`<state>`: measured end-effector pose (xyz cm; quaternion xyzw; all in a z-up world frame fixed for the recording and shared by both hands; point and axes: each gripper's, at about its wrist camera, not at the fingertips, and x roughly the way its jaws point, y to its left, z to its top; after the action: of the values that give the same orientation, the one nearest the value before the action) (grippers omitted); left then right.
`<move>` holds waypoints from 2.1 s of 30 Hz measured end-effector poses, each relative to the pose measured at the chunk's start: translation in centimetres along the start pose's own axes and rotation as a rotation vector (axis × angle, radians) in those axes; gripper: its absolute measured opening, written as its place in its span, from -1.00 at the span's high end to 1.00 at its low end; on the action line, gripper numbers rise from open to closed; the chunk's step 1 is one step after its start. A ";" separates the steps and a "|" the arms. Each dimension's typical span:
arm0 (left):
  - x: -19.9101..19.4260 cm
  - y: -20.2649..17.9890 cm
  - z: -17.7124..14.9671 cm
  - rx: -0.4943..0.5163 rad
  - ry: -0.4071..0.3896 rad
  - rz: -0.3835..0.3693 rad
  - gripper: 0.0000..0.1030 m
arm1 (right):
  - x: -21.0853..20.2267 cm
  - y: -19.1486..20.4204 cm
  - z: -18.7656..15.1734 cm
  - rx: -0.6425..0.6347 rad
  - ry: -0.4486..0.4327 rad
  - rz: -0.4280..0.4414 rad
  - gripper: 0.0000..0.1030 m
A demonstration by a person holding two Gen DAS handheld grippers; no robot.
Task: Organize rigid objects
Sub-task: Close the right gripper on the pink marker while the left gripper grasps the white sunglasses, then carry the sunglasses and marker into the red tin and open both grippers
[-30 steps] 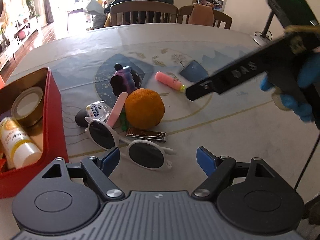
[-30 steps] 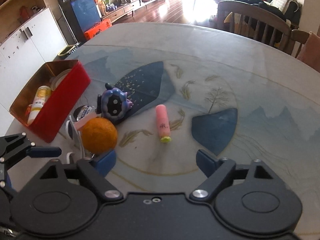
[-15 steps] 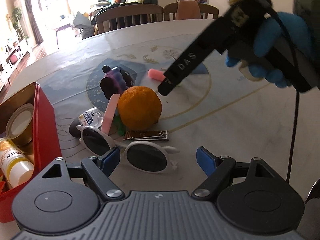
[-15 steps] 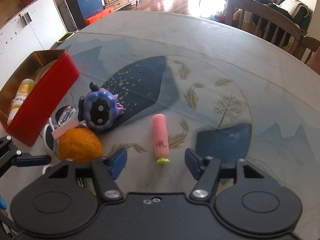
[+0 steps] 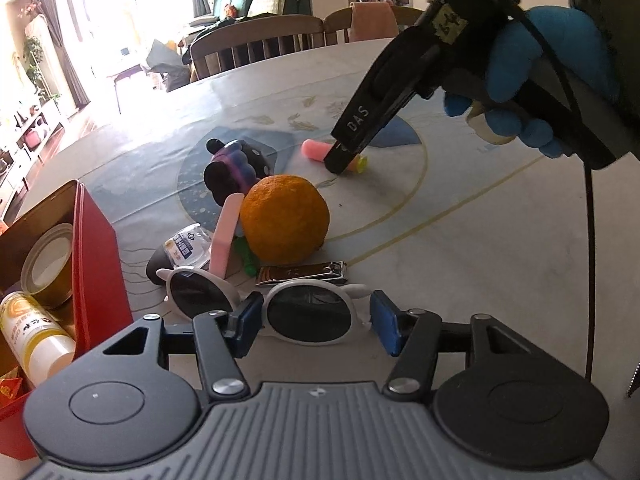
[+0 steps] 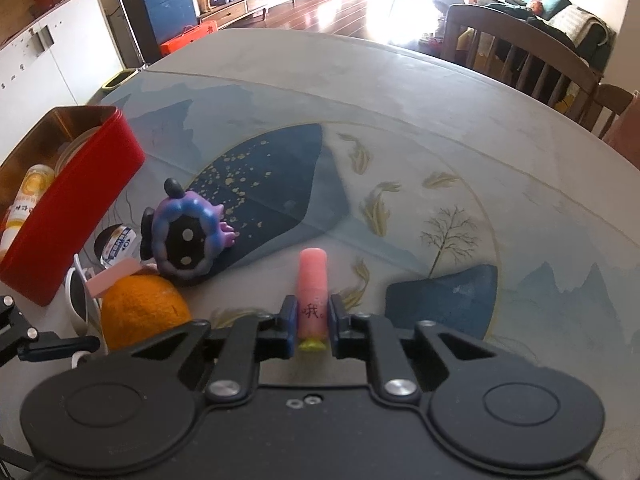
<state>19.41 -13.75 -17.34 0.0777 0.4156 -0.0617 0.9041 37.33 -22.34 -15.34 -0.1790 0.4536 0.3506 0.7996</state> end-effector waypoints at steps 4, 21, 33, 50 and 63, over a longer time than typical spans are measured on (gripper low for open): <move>-0.2 0.5 0.3 -0.039 0.012 -0.014 -0.11 | -1.0 -0.1 -0.6 0.047 -0.020 -0.007 0.72; -3.5 2.6 2.0 -0.127 -0.028 -0.072 -0.11 | -8.9 2.6 -4.2 0.188 -0.066 0.030 0.72; -8.1 5.2 3.4 -0.153 -0.114 -0.099 -0.12 | -13.1 6.5 -4.0 0.199 -0.140 0.050 0.72; -11.2 14.4 2.1 -0.248 -0.166 -0.029 -0.12 | -11.0 14.0 0.2 0.150 -0.161 0.101 0.72; -8.3 22.7 2.0 -0.368 -0.116 -0.006 -0.12 | -7.0 19.4 3.9 0.109 -0.136 0.103 0.72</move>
<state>19.51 8.48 -7.75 -0.0936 0.3671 0.0083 0.9254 23.26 -9.40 -6.72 -0.0874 0.4250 0.3774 0.8181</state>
